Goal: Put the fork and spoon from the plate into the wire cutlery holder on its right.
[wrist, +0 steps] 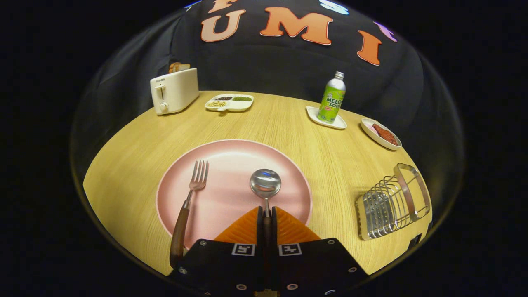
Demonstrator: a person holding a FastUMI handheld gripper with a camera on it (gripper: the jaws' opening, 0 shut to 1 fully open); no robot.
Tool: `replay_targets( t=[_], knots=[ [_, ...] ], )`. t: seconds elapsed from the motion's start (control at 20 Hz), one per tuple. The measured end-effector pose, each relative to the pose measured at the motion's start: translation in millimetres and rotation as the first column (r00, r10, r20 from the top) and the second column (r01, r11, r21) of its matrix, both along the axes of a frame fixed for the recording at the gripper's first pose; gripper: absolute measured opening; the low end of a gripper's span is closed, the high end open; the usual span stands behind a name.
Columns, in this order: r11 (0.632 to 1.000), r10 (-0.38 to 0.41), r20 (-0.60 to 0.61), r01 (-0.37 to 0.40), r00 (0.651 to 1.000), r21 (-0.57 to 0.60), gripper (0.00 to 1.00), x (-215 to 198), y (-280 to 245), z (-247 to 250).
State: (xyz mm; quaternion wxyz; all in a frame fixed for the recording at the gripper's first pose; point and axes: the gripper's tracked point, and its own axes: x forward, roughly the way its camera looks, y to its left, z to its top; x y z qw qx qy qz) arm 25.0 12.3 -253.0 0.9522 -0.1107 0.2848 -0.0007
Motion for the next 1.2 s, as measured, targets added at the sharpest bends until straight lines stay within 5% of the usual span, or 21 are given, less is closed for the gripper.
replay_targets(
  t=[0.7,1.2],
  knots=[
    [0.993,-0.083,-0.053,0.087,0.995,0.081,0.05,-43,-52,92],
    [0.989,-0.149,-0.139,0.149,0.979,-0.011,0.05,-74,-130,128]
  ],
)
